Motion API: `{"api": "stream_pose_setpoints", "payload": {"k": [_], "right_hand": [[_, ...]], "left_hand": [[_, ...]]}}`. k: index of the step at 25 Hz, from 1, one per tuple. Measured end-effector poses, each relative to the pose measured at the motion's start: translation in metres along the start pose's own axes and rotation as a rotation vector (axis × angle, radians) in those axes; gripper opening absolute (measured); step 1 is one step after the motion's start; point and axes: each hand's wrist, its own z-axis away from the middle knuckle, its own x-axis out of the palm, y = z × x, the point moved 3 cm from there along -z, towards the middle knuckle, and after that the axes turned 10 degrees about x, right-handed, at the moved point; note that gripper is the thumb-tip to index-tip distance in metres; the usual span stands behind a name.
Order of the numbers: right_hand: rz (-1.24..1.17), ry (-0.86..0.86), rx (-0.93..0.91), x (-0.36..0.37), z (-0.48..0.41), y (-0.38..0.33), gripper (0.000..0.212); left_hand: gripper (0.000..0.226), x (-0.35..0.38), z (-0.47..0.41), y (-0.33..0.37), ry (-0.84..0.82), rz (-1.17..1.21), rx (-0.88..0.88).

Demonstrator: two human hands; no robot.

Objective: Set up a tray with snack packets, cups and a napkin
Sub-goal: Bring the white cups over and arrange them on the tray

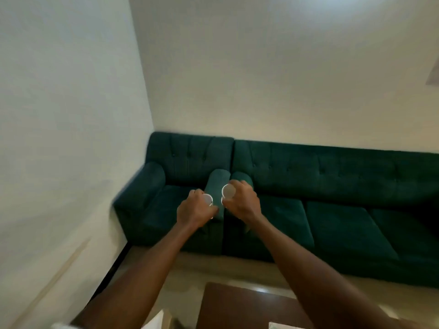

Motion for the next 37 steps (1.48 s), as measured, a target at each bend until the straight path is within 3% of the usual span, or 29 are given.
{"api": "stream_pose_setpoints", "payload": {"k": [3, 8, 13, 17, 21, 26, 29, 33, 37], "right_hand": [[0.014, 0.129, -0.027, -0.111, -0.004, 0.017, 0.059], [0.045, 0.253, -0.078, -0.257, 0.001, 0.072, 0.061], [0.102, 0.284, -0.116, -0.356, 0.013, 0.148, 0.061], [0.099, 0.249, -0.052, -0.391, 0.008, 0.205, 0.062], [0.102, 0.149, 0.103, -0.362, 0.000, 0.295, 0.066], [0.156, -0.010, 0.327, -0.275, 0.011, 0.412, 0.067], [0.175, -0.118, 0.460, -0.205, 0.039, 0.474, 0.066], [0.153, -0.248, 0.562, -0.117, 0.084, 0.535, 0.063], [0.174, -0.394, 0.598, -0.020, 0.122, 0.595, 0.068]], "left_hand": [[0.068, -0.035, -0.009, 0.097, -0.038, 0.000, 0.149], [0.057, -0.065, -0.005, 0.241, -0.062, 0.007, 0.327], [0.061, -0.012, 0.026, 0.378, -0.030, -0.004, 0.448], [0.061, 0.030, 0.031, 0.441, 0.026, -0.019, 0.446], [0.065, 0.095, 0.029, 0.456, -0.006, -0.049, 0.424], [0.063, 0.218, 0.048, 0.430, -0.200, -0.042, 0.434], [0.054, 0.305, 0.091, 0.389, -0.386, -0.073, 0.435], [0.055, 0.405, 0.150, 0.320, -0.647, -0.054, 0.276], [0.058, 0.498, 0.202, 0.247, -0.773, -0.053, 0.164]]}}
